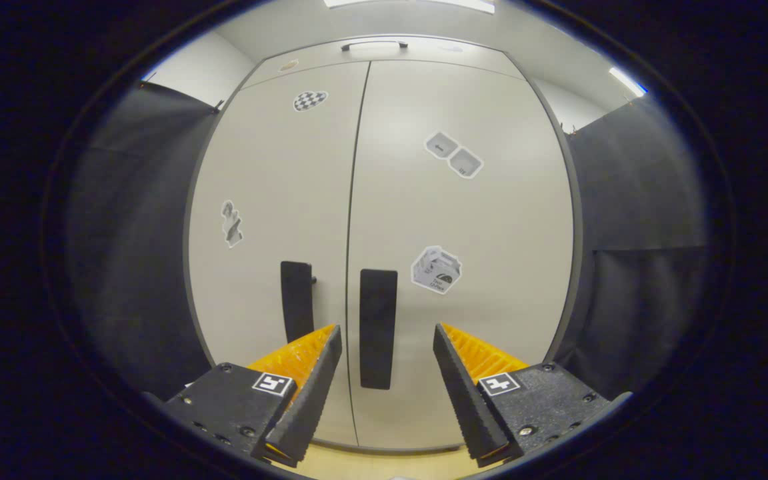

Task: Open the right door of the double-door shoe cabinet with the right hand, and open the left door with the left hand.

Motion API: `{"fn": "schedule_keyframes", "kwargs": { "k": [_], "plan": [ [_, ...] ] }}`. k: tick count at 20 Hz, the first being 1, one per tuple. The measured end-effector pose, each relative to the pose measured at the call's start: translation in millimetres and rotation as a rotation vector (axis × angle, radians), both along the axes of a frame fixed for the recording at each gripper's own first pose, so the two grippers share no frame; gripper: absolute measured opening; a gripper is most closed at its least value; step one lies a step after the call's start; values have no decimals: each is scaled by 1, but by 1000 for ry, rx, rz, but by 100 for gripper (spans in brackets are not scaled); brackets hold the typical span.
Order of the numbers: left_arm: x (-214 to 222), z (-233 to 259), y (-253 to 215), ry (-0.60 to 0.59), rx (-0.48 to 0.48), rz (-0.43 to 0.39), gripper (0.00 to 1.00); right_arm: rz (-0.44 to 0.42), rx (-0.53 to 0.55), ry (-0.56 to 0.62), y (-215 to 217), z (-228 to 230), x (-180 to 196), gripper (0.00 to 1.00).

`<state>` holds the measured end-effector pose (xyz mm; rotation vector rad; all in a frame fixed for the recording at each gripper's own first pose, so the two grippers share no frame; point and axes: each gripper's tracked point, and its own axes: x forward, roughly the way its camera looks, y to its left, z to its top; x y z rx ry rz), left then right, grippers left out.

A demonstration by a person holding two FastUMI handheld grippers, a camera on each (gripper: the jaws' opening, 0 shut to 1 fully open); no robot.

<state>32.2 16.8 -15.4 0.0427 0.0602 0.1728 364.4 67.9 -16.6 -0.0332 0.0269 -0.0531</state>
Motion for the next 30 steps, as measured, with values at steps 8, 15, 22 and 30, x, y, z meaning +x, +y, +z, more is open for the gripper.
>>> {"fn": "schedule_keyframes", "kwargs": {
  "k": [8, 15, 22, 30],
  "plan": [
    [12, -1, 2, 4, 3, 50, 96, 43, 22, 53, 14, -14, 34, 67],
    [8, 4, 14, -11, -7, 81, 96, 1, 80, 69, 8, -13, 40, 37],
    [-12, 7, 21, -18, -11, 79, 96, 36, 101, 105, 8, -14, 32, 27],
    [-37, 12, 17, -33, -11, 31, 96, 61, 72, 95, -5, -16, -27, 23]
  ]
}}
